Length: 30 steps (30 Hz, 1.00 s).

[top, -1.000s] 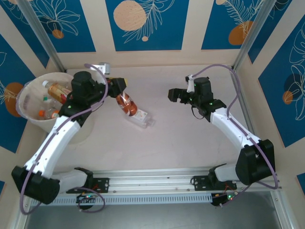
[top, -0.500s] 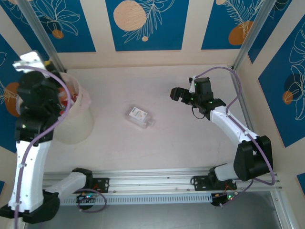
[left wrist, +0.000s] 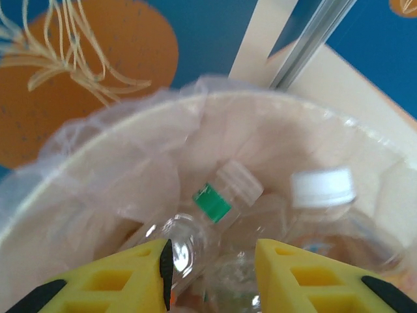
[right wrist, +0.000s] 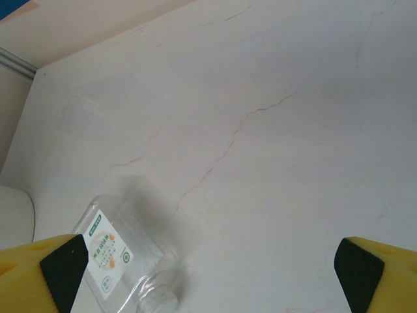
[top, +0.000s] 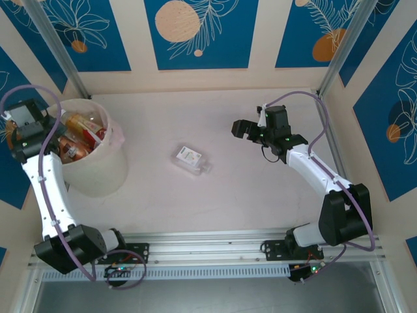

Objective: Put the plastic bottles in the bin

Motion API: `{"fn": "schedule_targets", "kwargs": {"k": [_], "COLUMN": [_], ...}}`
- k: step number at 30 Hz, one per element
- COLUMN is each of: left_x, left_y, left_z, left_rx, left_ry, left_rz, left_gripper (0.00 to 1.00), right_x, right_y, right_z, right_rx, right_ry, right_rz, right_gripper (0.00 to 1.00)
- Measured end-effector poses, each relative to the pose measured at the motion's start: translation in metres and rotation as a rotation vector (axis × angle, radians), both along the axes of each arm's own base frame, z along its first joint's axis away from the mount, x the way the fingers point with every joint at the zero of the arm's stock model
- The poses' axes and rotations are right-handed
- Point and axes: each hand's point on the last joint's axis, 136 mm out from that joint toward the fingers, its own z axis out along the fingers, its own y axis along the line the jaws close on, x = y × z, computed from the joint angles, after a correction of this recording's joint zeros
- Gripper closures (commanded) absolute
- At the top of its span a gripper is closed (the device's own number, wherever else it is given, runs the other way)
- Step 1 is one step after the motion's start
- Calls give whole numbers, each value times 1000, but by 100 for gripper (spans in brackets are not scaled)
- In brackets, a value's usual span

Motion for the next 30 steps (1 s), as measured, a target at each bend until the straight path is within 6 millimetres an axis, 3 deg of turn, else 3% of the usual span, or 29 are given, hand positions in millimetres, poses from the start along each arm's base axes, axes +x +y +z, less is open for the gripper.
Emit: {"fn": "schedule_targets", "kwargs": {"k": [4,7,9,10,13,16,20,25,30], "left_x": [1,2,4,4,3,-4,-2,15,29], "left_y": [-7,-8,-9,-10,-13,-28,-68,-118,-133], "left_z": [-34,-38,-21,-9,28,59,75,48,-6], "left_rx": [-75,-97,-83,-69,-20,14,15,-23,-90], "left_ry": [76,103,77,55,-28,-105,-162,-141,-64], "left_rz": [-26,-33,-45,-53,-64,-105,-229,-376,-397], "left_gripper": [41,26,5,0,0,0,0,0,0], "right_x": [1,3,3,4,4,4,4,10,14], "right_y": [4,6,6,6,6,6,7,10,19], "right_z": [1,1,2,2,2,2,4,14,25], "right_rx": [11,16,18,18,19,19,20,32,44], "right_ry": [2,3,2,1,1,1,-2,-15,-21], "right_rz": [15,22,24,24,24,24,24,34,45], "right_gripper": [1,1,1,1,1,0,0,0,0]}}
